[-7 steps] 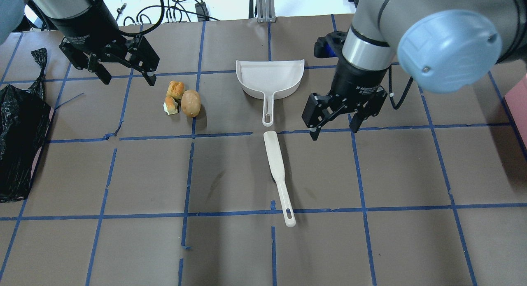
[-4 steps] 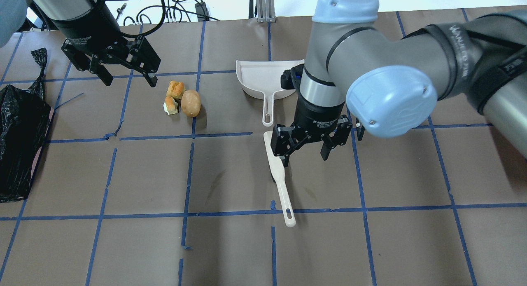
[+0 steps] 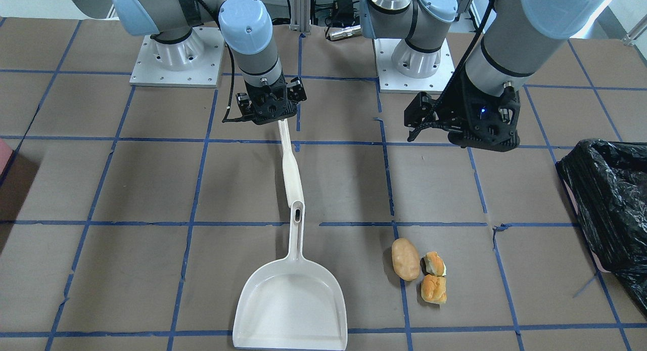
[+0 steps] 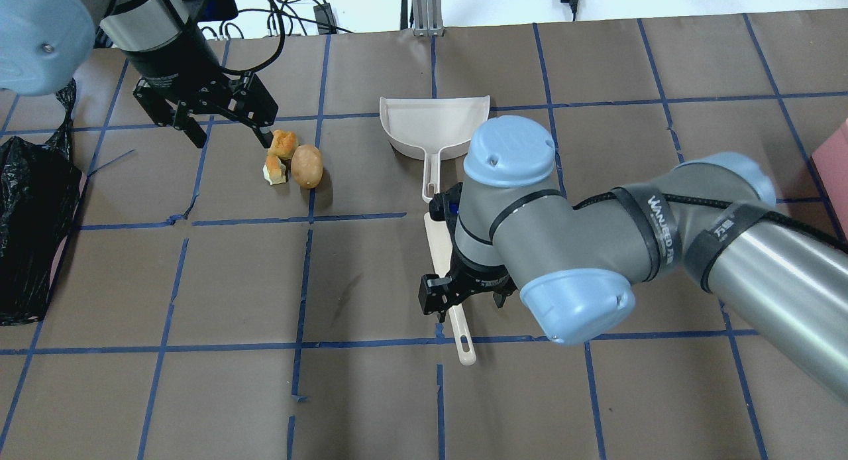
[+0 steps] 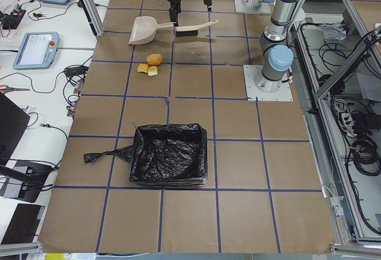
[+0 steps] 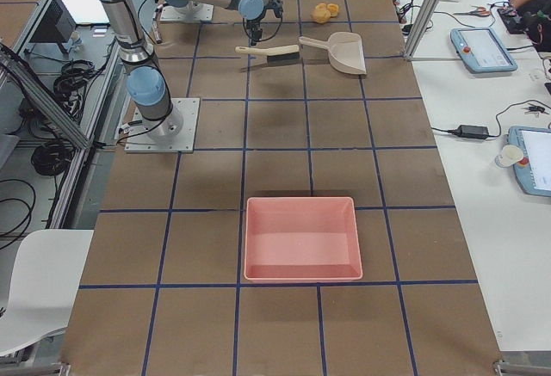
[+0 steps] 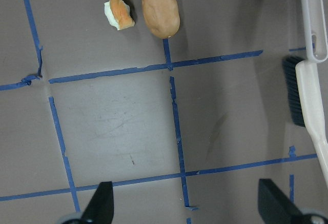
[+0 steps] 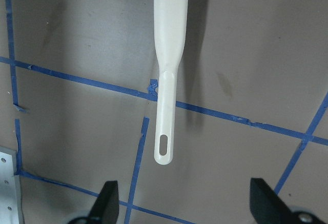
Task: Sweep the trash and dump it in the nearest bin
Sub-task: 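Grasp the white brush handle with the right gripper while the left approaches the dustpan, then grasp the white dustpan handle with the left gripper while the right lifts the brush, then lift the dustpan and place it beside the food with the left gripper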
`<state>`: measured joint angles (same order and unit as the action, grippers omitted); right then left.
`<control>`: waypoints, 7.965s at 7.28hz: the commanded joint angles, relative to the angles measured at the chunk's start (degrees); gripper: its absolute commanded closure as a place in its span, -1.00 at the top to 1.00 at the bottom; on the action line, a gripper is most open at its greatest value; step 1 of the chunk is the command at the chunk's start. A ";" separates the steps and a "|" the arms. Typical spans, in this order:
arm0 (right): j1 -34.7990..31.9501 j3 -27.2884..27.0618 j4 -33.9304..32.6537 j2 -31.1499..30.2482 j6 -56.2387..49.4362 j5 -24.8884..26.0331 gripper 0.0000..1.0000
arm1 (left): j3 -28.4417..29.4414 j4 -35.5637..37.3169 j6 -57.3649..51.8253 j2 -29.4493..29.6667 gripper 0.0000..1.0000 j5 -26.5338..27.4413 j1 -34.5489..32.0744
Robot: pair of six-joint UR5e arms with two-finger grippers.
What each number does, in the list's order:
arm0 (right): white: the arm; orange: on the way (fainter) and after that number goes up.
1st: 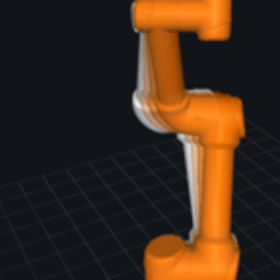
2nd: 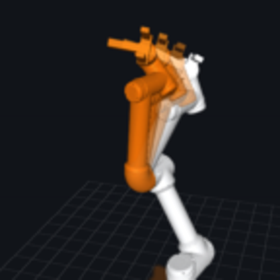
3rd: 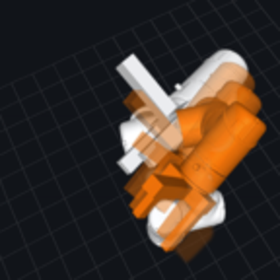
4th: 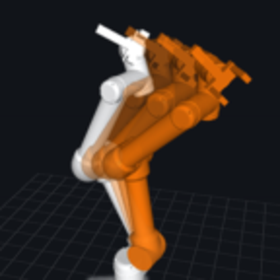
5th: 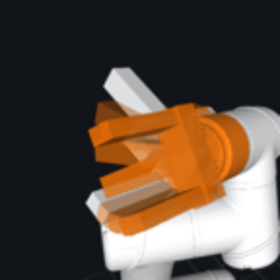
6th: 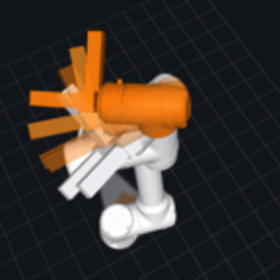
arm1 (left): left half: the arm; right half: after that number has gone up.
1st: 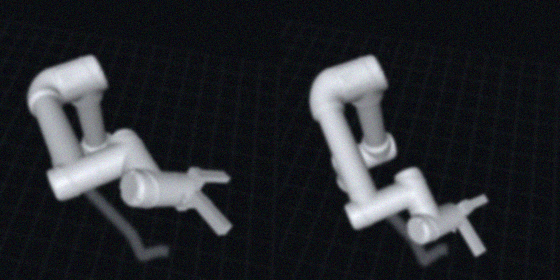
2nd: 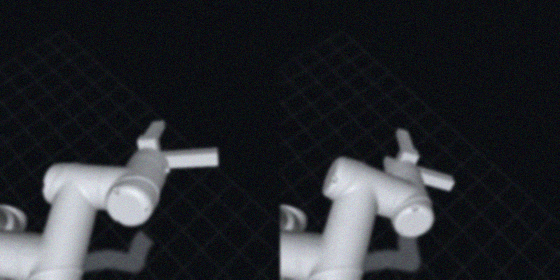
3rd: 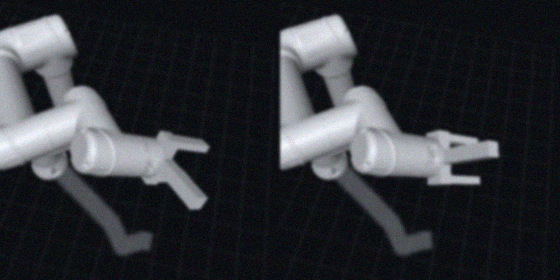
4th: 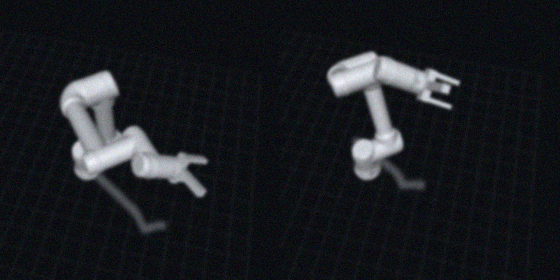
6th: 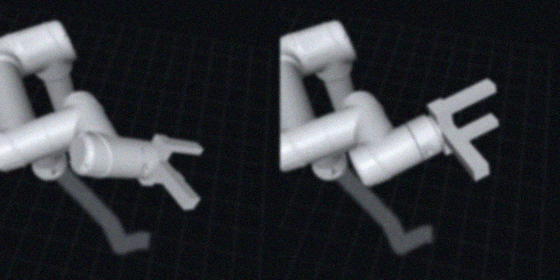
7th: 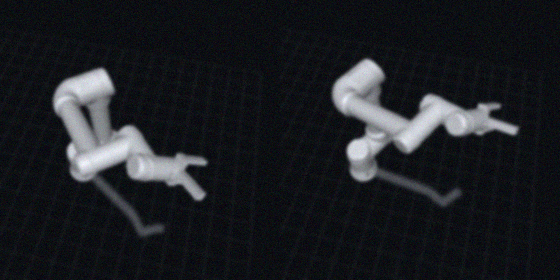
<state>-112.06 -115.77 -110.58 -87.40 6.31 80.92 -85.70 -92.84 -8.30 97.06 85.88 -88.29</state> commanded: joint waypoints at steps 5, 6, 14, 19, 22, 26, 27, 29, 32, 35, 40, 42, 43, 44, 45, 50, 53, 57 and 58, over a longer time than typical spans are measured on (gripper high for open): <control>-2.36 -4.47 -10.27 4.68 0.46 1.96 0.77 | -8.16 15.29 -4.33 2.60 1.00 -1.77 -4.08; -2.89 -4.47 -10.27 4.95 0.46 1.70 0.66 | -9.21 17.06 -4.70 3.39 1.00 -1.86 -4.17; -2.72 -3.85 -9.30 5.83 -1.56 1.96 -0.89 | -8.52 27.31 -3.49 9.53 1.00 -3.35 -5.48; 2.27 -1.83 3.06 2.69 0.10 2.31 -0.92 | 5.43 27.27 9.26 23.77 1.00 -2.74 -15.84; 12.27 -1.74 13.35 -7.77 3.27 2.23 -0.97 | 5.71 27.01 14.33 25.45 1.00 -2.65 -18.06; 13.98 -1.39 12.33 -8.05 32.53 5.03 -1.00 | 4.31 27.80 16.39 26.16 1.00 -2.56 -21.73; 13.89 -1.39 11.71 -7.97 37.93 5.65 -1.00 | 2.57 27.80 15.95 25.81 1.00 -2.48 -22.53; 13.63 -1.57 12.85 -7.35 38.34 12.48 -1.00 | -0.86 29.02 16.20 24.49 1.00 -1.95 -22.63; 13.54 -1.74 13.28 -5.35 36.60 14.09 -1.00 | -1.49 32.11 17.78 25.02 0.79 0.51 -22.54; 11.34 0.53 19.24 -2.78 37.54 19.18 -1.00 | -0.36 32.02 18.76 25.20 -0.60 0.43 -22.54; 11.17 5.37 27.86 2.84 37.64 22.00 -1.00 | 0.79 30.28 16.92 20.48 -0.99 1.75 -16.25; 11.17 5.38 27.70 3.89 37.55 21.30 -1.00 | 0.80 19.04 6.26 13.89 -0.99 1.31 -9.74; 11.08 5.81 27.61 4.51 36.76 21.13 -1.00 | 0.10 18.75 -0.16 10.64 -1.00 1.48 -7.80; 11.08 5.99 27.79 4.95 36.67 21.47 -1.00 | -0.34 18.14 -5.27 8.69 -1.00 1.48 -5.69; 11.08 6.17 27.88 5.13 36.58 21.39 -1.00 | -0.87 15.17 -11.93 6.58 -1.00 1.39 -2.45; 9.59 6.96 28.14 5.92 34.91 22.00 -1.00 | -5.79 7.34 -56.30 0.41 -0.99 3.14 15.04; 2.50 17.90 34.43 12.04 35.96 20.60 -1.00 | -6.14 12.91 -87.93 2.95 -0.99 2.80 28.22; -9.11 46.64 51.15 28.91 47.10 11.47 -1.00 | -2.99 23.32 -107.24 14.38 -0.99 5.06 31.69; -11.31 48.60 50.91 31.04 50.61 10.24 -1.00 | -2.81 24.54 -108.23 16.21 -0.99 5.61 31.60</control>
<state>-120.40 -71.79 -60.90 -59.91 52.84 93.02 -89.04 -69.44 -113.76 111.06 90.31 -56.76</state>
